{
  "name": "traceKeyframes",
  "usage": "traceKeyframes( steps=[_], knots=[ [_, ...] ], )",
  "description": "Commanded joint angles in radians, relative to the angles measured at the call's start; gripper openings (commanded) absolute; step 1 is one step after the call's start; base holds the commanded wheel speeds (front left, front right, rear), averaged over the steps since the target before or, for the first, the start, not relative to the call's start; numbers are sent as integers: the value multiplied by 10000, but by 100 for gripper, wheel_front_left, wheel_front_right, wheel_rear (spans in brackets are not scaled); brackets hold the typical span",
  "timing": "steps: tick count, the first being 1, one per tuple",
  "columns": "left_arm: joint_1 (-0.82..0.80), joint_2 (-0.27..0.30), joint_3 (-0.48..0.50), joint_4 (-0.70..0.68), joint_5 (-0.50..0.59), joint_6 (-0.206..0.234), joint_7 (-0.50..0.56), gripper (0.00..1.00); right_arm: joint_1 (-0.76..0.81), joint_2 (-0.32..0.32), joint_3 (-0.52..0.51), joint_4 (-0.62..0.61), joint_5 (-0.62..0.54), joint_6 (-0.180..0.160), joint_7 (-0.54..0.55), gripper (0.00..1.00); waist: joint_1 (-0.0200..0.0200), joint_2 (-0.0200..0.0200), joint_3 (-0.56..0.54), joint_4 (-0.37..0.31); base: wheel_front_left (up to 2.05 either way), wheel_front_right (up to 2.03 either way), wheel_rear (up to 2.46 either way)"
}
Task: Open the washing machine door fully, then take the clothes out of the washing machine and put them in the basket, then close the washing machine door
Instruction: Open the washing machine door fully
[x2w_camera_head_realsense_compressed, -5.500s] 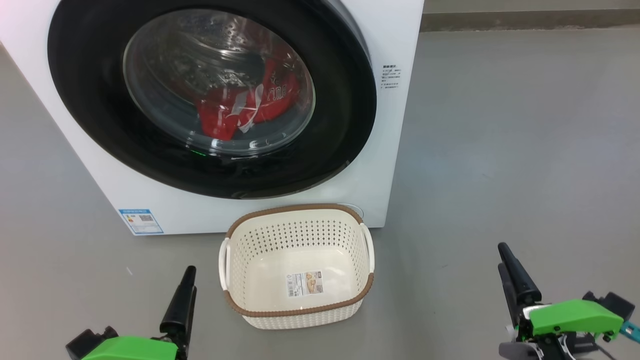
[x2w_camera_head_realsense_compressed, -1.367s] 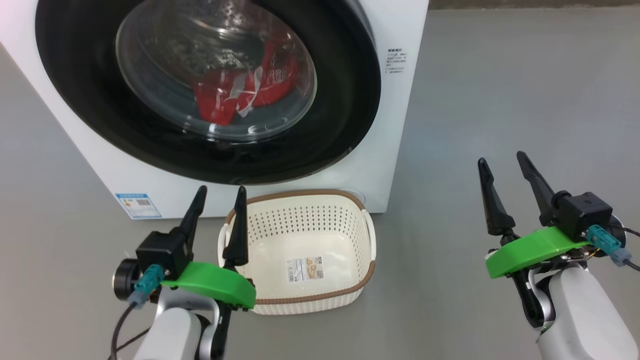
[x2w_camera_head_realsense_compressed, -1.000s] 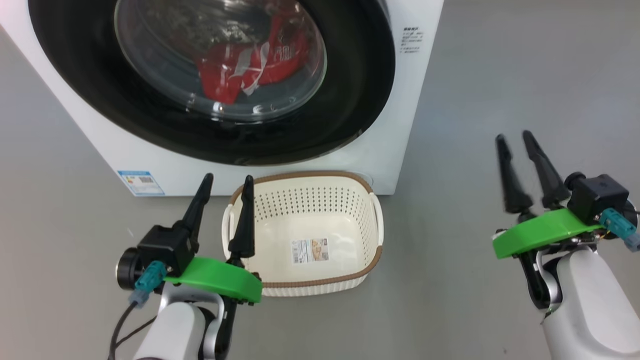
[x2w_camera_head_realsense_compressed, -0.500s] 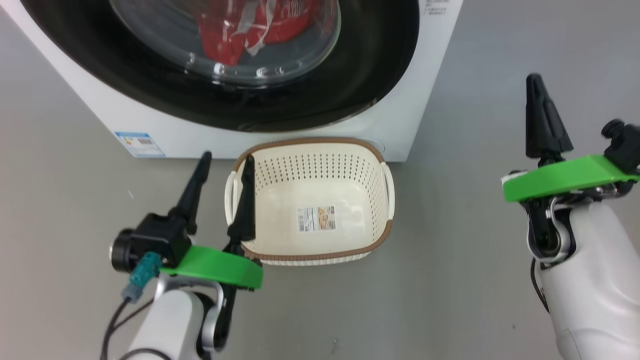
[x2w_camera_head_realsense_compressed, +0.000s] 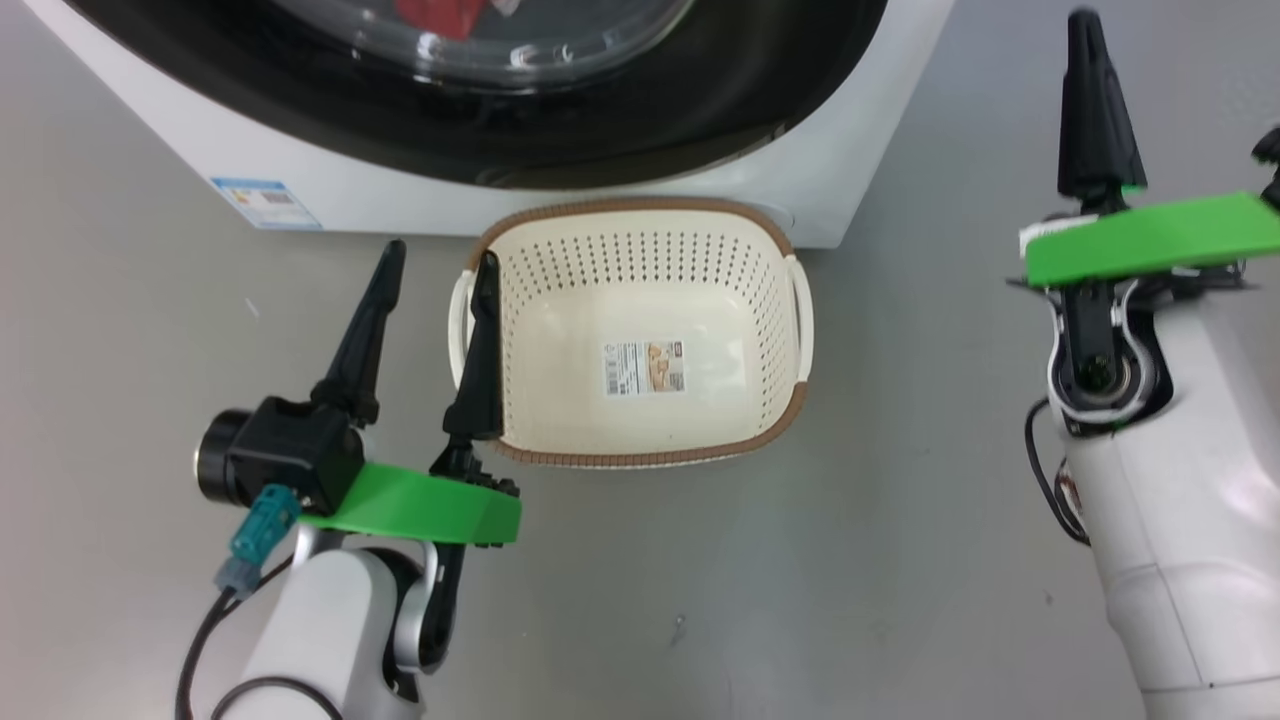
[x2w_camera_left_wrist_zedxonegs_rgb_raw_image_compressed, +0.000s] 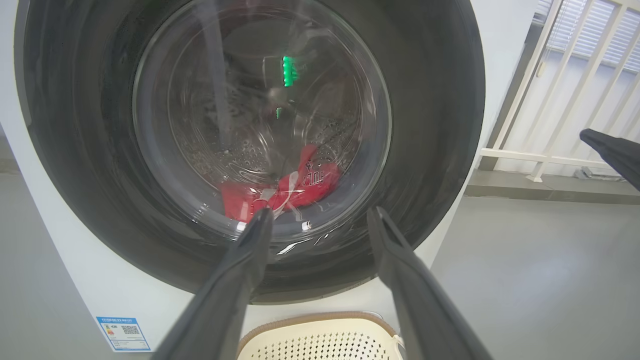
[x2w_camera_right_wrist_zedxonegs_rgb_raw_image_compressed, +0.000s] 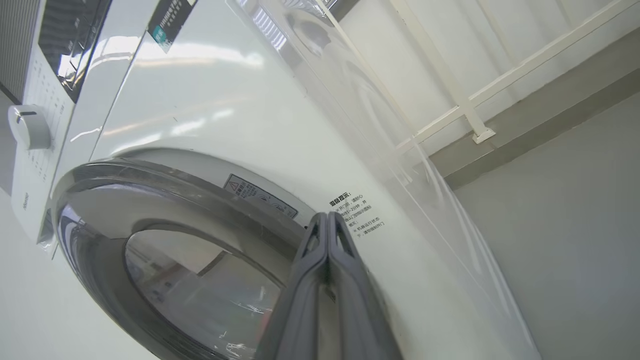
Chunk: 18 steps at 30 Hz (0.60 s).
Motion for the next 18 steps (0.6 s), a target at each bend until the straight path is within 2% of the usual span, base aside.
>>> traceKeyframes(
  steps=[1, 11, 18],
  knots=[
    [-309, 223, 333, -318, 36, -80, -61, 100, -342, 84, 309, -323, 424, 4, -59, 0, 0, 0, 327, 86, 0, 0, 0],
    [-545, 223, 344, -844, 65, -257, -61, 100, -1187, -207, 539, -922, 2542, 4, 435, 0, 0, 0, 1124, 259, 0, 0, 0],
    [-569, 223, 397, -1024, 116, -280, -61, 100, -1920, -585, 564, -1116, 4130, 4, 1482, 0, 0, 0, 1571, 388, 0, 0, 0]
  ],
)
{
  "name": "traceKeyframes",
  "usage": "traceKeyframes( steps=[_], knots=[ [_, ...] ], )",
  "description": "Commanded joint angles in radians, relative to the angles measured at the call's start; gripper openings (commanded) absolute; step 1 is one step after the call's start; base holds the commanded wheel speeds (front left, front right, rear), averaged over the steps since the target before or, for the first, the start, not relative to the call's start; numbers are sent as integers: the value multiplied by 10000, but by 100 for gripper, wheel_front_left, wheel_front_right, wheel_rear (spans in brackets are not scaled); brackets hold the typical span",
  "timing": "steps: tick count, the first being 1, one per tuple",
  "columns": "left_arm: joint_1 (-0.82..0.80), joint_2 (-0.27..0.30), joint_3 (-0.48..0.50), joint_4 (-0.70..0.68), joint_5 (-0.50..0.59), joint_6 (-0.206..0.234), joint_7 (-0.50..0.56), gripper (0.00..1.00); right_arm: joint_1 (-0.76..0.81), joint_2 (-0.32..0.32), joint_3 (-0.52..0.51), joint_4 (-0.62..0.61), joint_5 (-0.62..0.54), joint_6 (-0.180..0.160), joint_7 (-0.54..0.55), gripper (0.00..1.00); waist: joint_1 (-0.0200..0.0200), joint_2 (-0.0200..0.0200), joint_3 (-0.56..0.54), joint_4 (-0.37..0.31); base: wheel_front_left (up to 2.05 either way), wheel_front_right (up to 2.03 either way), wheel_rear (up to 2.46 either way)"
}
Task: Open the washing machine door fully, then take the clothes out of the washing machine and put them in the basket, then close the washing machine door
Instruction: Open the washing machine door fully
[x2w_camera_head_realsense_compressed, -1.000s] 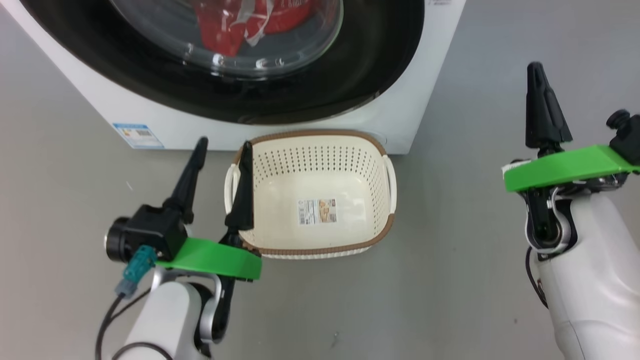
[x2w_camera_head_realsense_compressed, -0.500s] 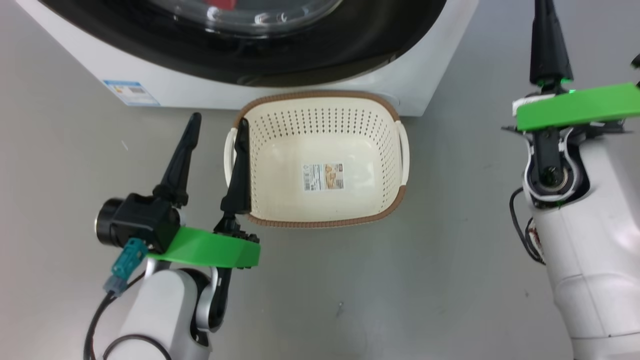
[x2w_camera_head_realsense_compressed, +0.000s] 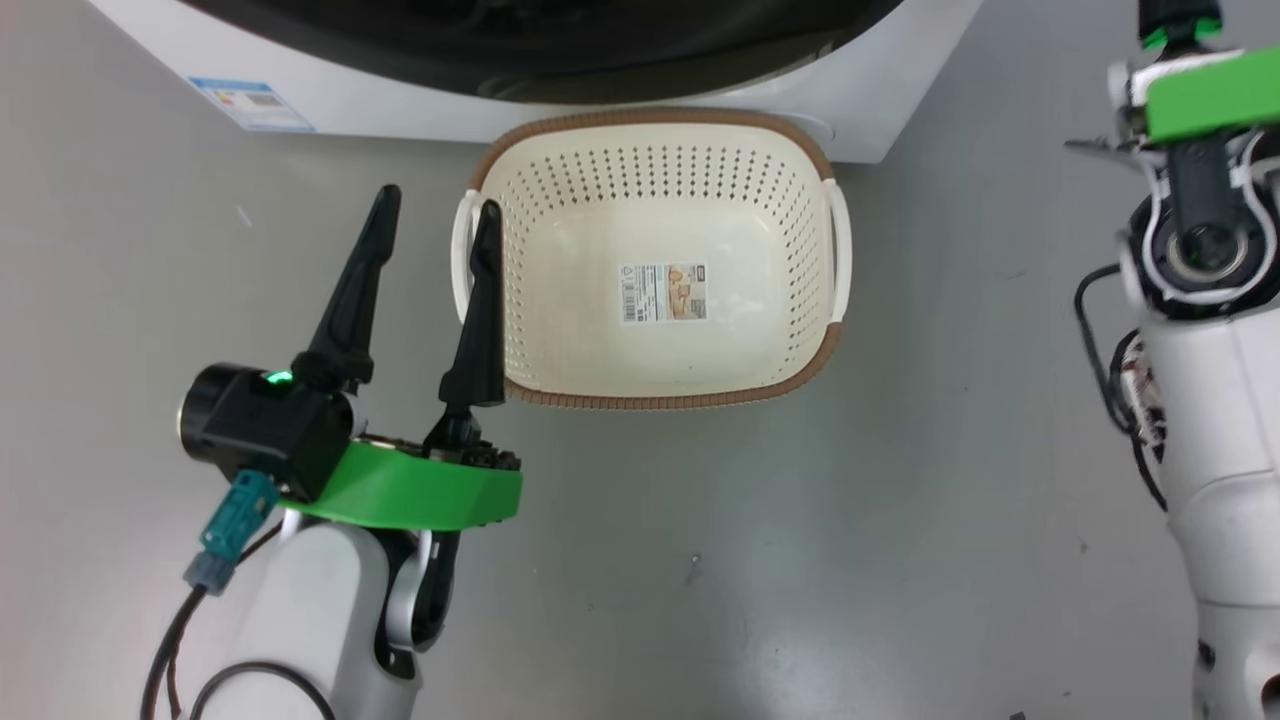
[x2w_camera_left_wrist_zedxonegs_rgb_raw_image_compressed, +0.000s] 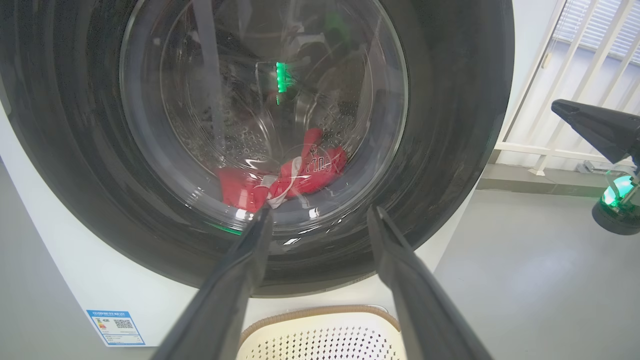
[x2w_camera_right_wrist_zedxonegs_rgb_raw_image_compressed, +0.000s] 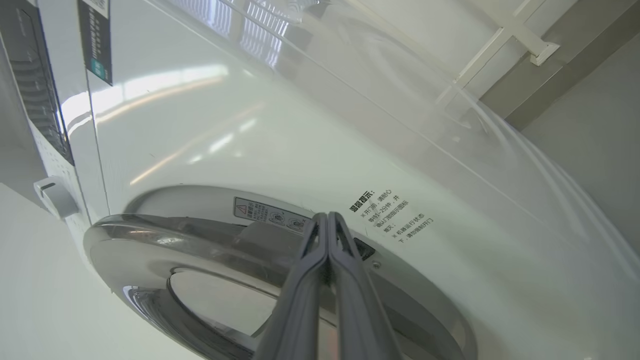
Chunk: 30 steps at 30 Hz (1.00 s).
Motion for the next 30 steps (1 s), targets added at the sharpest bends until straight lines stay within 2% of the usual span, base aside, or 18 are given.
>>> traceKeyframes(
  steps=[1, 12, 30],
  knots=[
    [-178, 229, 319, -337, 74, -28, -51, 100, -308, 59, 137, -286, 332, 6, 280, 0, 0, 0, 163, 77, 0, 0, 0],
    [-266, 229, 324, -391, 87, -17, -51, 100, -1655, -445, 175, 562, 1597, 6, 2622, 0, 0, 0, 576, 137, 0, 0, 0],
    [-401, 229, 255, -381, -65, -14, -51, 100, -3500, -688, 649, 2036, 1619, 6, 4850, 0, 0, 0, 986, 517, 0, 0, 0]
  ],
)
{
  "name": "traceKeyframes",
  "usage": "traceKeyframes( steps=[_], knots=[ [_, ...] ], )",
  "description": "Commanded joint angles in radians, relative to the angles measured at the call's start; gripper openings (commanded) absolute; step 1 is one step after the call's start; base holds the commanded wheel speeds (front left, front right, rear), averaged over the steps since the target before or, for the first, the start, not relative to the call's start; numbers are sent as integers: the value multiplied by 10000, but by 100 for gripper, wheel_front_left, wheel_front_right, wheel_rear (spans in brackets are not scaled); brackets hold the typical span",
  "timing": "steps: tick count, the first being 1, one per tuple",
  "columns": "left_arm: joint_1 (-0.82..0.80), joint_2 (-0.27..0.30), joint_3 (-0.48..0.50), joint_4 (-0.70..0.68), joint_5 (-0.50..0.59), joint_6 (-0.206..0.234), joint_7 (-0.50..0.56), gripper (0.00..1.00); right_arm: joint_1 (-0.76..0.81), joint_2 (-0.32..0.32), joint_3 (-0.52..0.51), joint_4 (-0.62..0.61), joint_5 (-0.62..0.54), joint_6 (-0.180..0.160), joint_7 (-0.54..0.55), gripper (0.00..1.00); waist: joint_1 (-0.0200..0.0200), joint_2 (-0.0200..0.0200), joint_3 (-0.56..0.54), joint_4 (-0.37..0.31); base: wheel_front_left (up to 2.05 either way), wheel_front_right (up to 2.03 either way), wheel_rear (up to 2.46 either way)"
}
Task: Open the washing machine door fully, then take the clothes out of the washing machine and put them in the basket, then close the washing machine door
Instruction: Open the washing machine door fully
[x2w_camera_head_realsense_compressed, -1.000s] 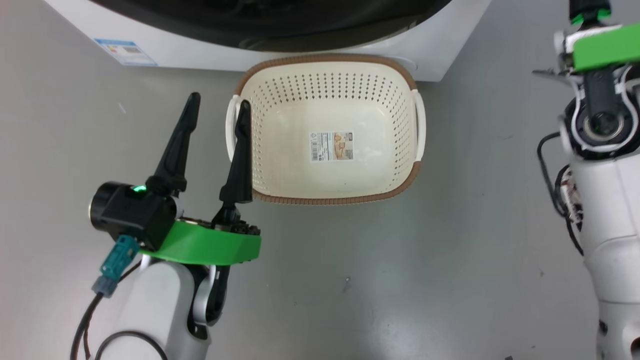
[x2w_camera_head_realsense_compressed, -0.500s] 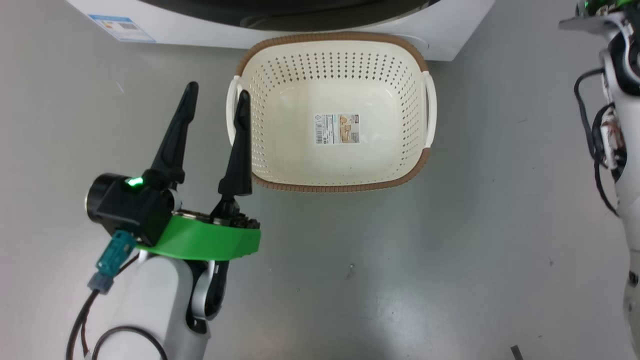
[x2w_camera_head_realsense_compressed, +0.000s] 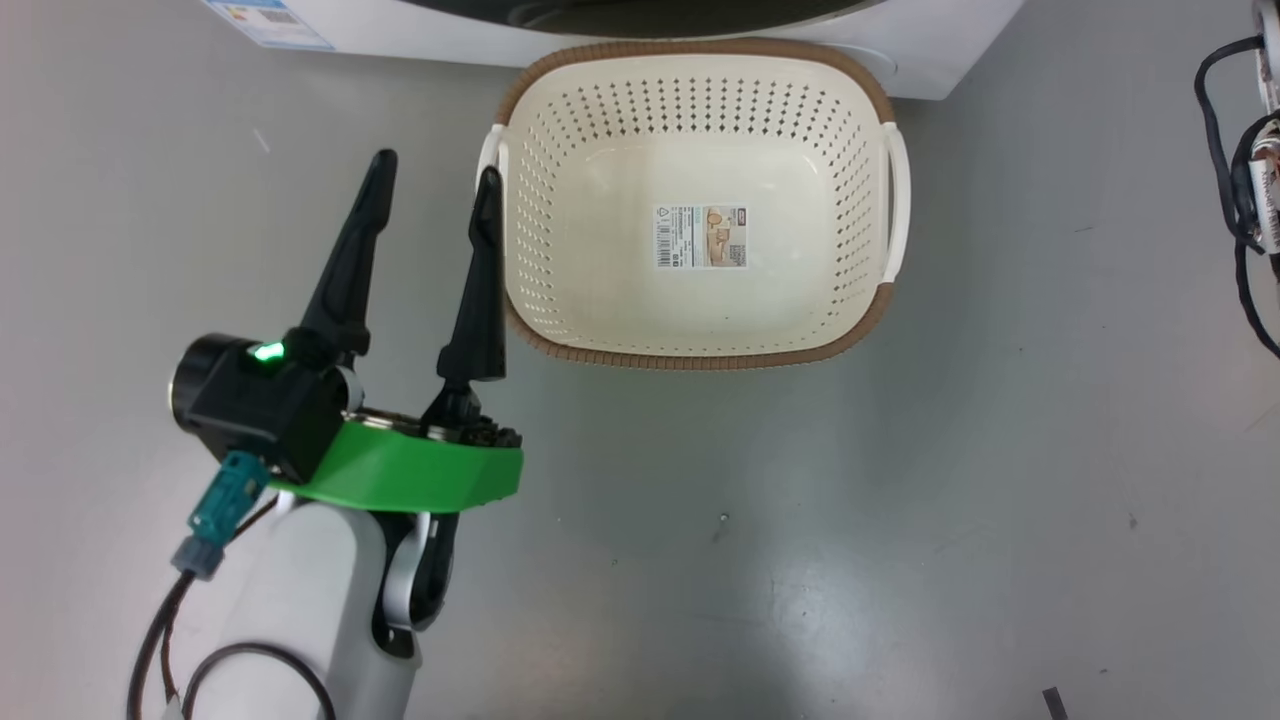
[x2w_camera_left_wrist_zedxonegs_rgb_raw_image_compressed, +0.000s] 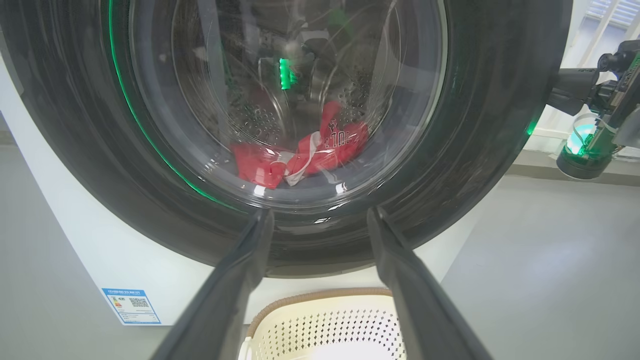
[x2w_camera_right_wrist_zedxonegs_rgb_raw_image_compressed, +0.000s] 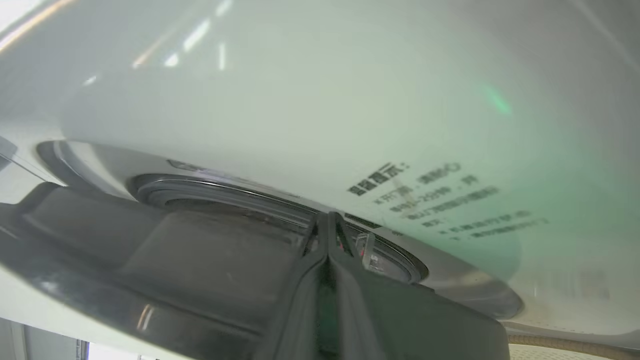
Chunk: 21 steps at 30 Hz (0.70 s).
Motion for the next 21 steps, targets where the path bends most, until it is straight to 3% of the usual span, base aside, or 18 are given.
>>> traceKeyframes(
  steps=[1, 21],
  knots=[
    [-41, 246, 268, -253, -59, -7, -49, 100, -157, 178, 132, -211, -74, 6, 129, 0, 0, -1, 22, 42, 0, 0, 0],
    [-68, 246, 230, -380, -146, 61, -49, 100, 435, 422, 25, -445, 504, 6, 1614, 0, 0, -1, -333, -47, 0, 0, 0]
  ],
)
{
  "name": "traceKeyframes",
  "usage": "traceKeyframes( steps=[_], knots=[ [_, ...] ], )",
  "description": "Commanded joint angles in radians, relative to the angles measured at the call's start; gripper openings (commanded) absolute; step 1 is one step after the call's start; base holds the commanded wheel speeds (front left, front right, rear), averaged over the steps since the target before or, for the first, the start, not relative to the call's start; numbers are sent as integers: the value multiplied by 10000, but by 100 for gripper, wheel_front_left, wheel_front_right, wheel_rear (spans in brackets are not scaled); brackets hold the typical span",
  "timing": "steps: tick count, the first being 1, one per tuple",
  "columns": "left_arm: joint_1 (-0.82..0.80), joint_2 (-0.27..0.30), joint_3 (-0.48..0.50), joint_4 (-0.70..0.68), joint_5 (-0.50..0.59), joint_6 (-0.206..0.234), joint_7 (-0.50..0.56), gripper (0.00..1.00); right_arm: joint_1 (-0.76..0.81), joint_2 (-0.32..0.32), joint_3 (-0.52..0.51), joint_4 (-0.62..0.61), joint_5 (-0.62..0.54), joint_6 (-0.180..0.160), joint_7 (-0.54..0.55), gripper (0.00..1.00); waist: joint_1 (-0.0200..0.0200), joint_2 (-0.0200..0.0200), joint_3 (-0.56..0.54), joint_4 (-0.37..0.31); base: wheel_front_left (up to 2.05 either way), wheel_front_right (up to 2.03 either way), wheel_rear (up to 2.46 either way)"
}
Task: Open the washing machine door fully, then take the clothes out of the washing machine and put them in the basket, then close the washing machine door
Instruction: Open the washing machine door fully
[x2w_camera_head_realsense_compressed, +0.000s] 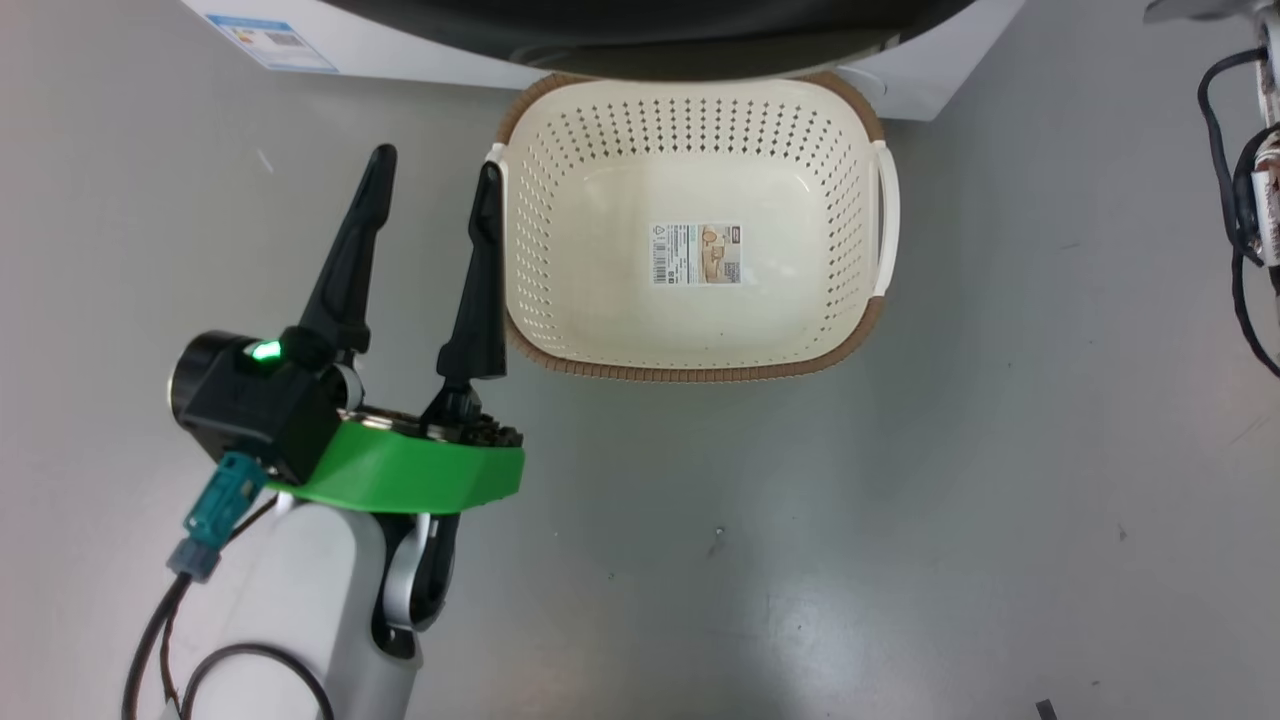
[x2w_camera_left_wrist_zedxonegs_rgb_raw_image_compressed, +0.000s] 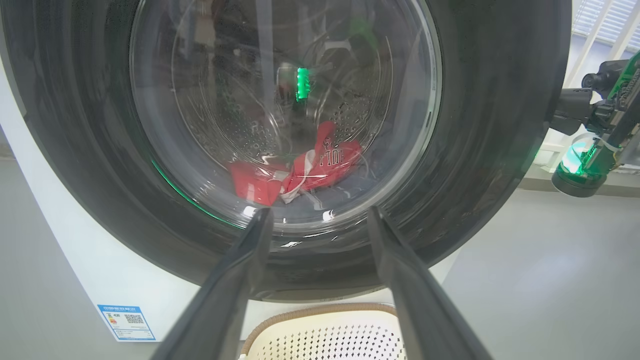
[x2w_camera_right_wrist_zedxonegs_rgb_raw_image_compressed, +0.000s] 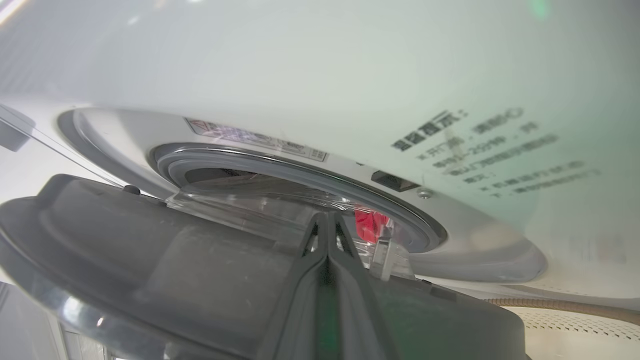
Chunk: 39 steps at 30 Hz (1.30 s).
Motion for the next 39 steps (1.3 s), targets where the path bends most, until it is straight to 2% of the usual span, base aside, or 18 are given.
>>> traceKeyframes(
  steps=[1, 17, 39],
  knots=[
    [-55, 248, 239, -263, -72, 53, -49, 100, 387, 425, 68, -404, 204, 79, 256, 0, 0, 0, -119, 9, 0, 0, 0],
    [133, 248, 155, -208, -124, 103, -49, 100, 1678, 458, -80, -809, 567, 79, 805, 0, 0, 0, -982, 29, 0, 0, 0],
    [766, 248, -356, 92, -566, 355, -49, 100, 4533, 308, -170, -2223, 656, 79, 1324, 0, 0, 0, -2786, 879, 0, 0, 0]
  ],
)
